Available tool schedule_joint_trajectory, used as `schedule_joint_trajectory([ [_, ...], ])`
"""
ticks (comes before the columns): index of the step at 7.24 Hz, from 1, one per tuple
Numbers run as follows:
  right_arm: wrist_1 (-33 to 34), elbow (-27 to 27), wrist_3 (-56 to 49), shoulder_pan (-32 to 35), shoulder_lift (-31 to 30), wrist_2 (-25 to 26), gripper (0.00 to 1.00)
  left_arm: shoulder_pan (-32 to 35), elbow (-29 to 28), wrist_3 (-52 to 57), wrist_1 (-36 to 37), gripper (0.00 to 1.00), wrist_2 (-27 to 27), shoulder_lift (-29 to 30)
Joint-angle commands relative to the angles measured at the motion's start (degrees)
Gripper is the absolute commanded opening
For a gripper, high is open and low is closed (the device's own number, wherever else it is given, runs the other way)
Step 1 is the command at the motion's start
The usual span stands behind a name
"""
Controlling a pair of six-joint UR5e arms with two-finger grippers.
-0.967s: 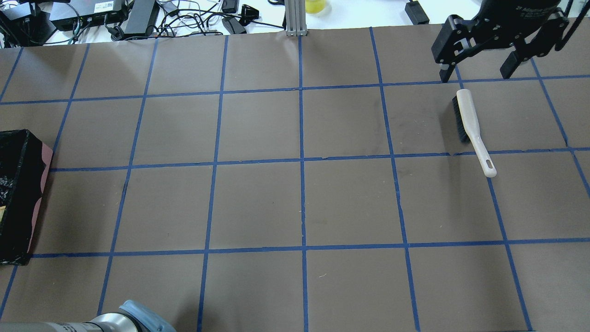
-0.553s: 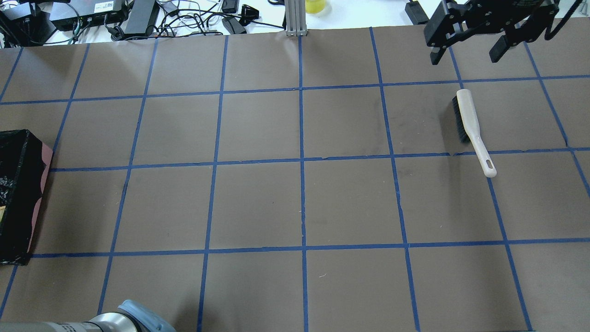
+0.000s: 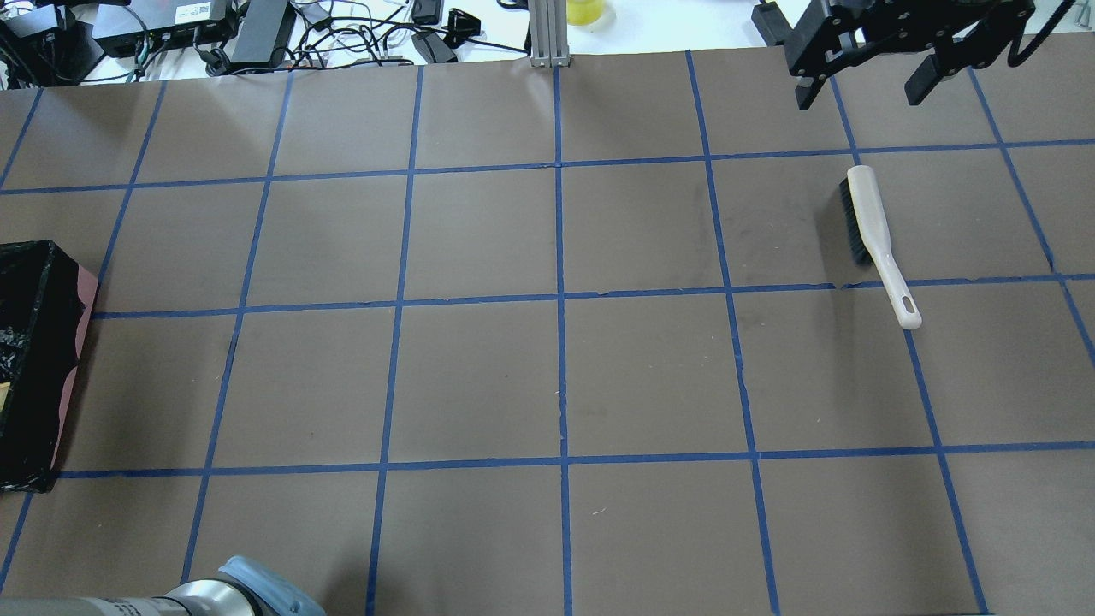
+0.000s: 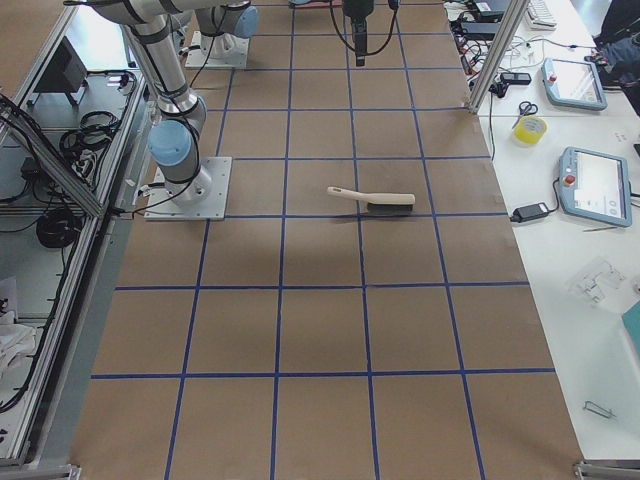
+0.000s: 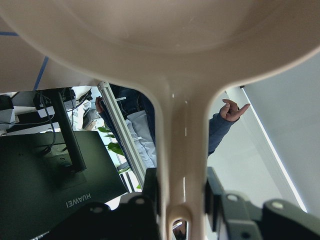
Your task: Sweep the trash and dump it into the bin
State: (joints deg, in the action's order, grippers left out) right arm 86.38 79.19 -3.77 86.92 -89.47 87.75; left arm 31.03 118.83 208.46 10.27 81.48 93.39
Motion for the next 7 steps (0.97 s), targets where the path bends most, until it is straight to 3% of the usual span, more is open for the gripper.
schedule_joint_trajectory([
  [1, 0.02, 0.00, -0.01, 0.00, 0.00, -0.03, 1.00, -0.01, -0.61, -0.16, -2.43, 0.03, 0.35, 0.04],
  [3, 0.02, 0.96, -0.01, 0.00, -0.35, 0.06, 1.00, 0.35, -3.06, -1.12, -9.35, 0.01, 0.61, -0.31],
  [5, 0.02, 1.23, -0.01, 0.00, -0.62, -0.03, 1.00, 1.05, -12.52, -7.42, -30.72, 0.00, 0.61, -0.84],
  [7, -0.33, 1.23, -0.10, 0.18, -1.05, 0.06, 1.00, 3.67, -19.67, -20.56, -51.31, 0.00, 1.66, -1.10],
])
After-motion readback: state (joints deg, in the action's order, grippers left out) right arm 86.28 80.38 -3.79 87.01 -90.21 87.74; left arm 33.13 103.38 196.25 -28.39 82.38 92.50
